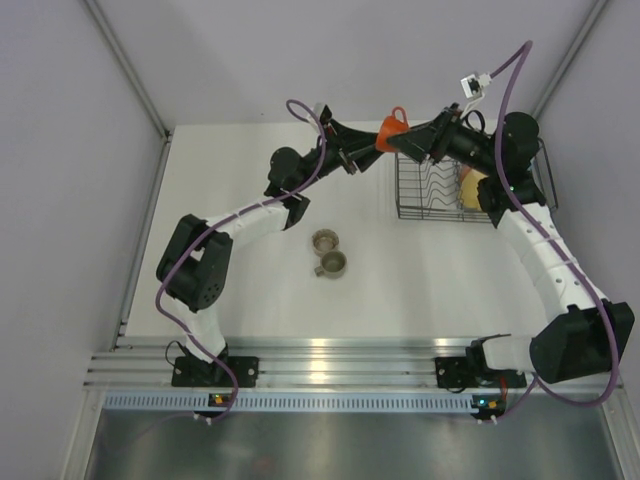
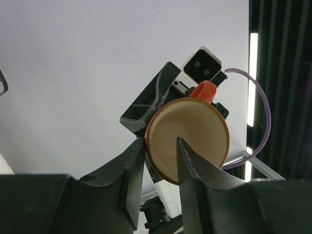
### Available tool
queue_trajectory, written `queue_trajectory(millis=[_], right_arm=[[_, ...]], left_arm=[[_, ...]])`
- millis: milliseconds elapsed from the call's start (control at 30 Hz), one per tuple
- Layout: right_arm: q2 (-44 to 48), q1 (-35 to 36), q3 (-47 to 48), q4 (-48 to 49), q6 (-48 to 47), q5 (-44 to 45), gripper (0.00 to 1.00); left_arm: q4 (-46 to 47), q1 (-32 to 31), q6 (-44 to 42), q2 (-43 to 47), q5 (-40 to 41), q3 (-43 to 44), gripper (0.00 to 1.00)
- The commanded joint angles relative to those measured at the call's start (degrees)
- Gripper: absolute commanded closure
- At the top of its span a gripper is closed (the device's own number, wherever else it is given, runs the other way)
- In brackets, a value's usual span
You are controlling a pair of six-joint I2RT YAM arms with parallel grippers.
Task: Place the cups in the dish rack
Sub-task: Pass the cup from the left arm to the right
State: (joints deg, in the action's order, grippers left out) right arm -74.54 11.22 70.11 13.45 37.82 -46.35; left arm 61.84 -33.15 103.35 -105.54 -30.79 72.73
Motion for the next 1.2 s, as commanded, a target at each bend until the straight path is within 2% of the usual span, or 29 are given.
queue_trajectory(millis=[0,333,700,800,833,933,1000,1067,1100,1133,1167], right_arm=[[1.59,-1.99,0.21,4.04,-0.56,1.7,1.0],[1.68,-2.17,-0.59,5.36,0.15,1.96,1.0],[2.3,-3.22,-0.06,3.86,-0.38,1.96,1.0],[1.51,-3.49,1.25,1.77,-1.69,3.01,1.0],[1.07,-3.58,2.04,-1.73,-2.66,3.45,1.0],[-1.3,-3.58,6.0,-8.34,-7.31,6.0,1.0],[-4.36,-3.58,10.46,-17.11,-11.51,8.71,1.0],[-7.01,-3.66,13.99,-26.23,-14.08,11.27,1.0],[-9.72,-3.58,17.92,-29.68,-16.44,14.5,1.0],[-11.14,-3.58,19.87,-32.41,-17.51,15.75,1.0],[-12.54,-3.58,21.72,-37.66,-19.09,17.33,1.0]], left_arm=[[7.06,0.27,0.19,0.86,-0.5,-0.04,0.62],[5.92,0.36,-1.31,-0.28,-0.5,-0.57,0.58],[4.78,3.7,-4.03,-2.92,-0.85,-1.36,0.54],[3.99,4.49,-5.08,-3.18,-1.55,-1.19,0.54],[3.46,5.02,-5.7,-3.01,-1.91,-1.19,0.53],[-2.32,6.59,-10.52,-1.26,-4.1,-0.75,0.53],[-12.49,7.3,-18.5,1.1,-6.38,1.09,0.53],[-22.5,7.92,-31.41,3.04,-7.09,5.2,0.53],[-35.87,8.01,-36.76,3.93,-6.92,7.14,0.53],[-41.83,7.92,-46.74,5.33,-5.09,8.99,0.53],[-48.42,7.83,-51.27,6.04,-3.77,12.58,0.53]])
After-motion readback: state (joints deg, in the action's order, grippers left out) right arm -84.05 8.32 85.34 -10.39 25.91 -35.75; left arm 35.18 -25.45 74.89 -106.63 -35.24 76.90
